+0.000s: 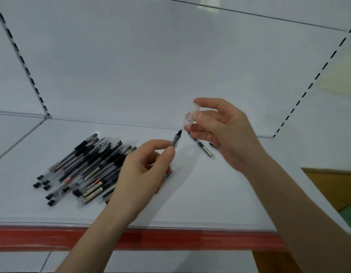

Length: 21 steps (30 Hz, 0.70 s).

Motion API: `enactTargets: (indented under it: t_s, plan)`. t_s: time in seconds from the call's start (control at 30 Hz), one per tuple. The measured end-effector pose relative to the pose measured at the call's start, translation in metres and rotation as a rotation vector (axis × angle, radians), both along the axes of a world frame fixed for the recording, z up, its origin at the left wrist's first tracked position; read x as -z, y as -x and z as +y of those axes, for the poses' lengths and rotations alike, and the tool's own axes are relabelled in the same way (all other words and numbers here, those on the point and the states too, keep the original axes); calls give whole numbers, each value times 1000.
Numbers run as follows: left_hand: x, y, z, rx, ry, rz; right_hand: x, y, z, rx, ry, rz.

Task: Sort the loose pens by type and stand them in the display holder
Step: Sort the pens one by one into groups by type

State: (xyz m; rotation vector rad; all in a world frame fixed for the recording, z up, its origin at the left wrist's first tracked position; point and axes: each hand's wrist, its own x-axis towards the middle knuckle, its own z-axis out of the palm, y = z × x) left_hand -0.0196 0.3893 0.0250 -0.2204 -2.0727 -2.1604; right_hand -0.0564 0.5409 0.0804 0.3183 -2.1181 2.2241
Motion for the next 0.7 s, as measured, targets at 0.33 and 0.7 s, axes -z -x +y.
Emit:
enactTargets:
  t_s: [0.33, 0.7]
  plan:
    - [0, -6, -3, 65, 116, 37, 13, -11, -3, -6, -63, -1]
    - [8, -11, 3, -38, 217, 79, 34, -20, -9, 218, -23, 105]
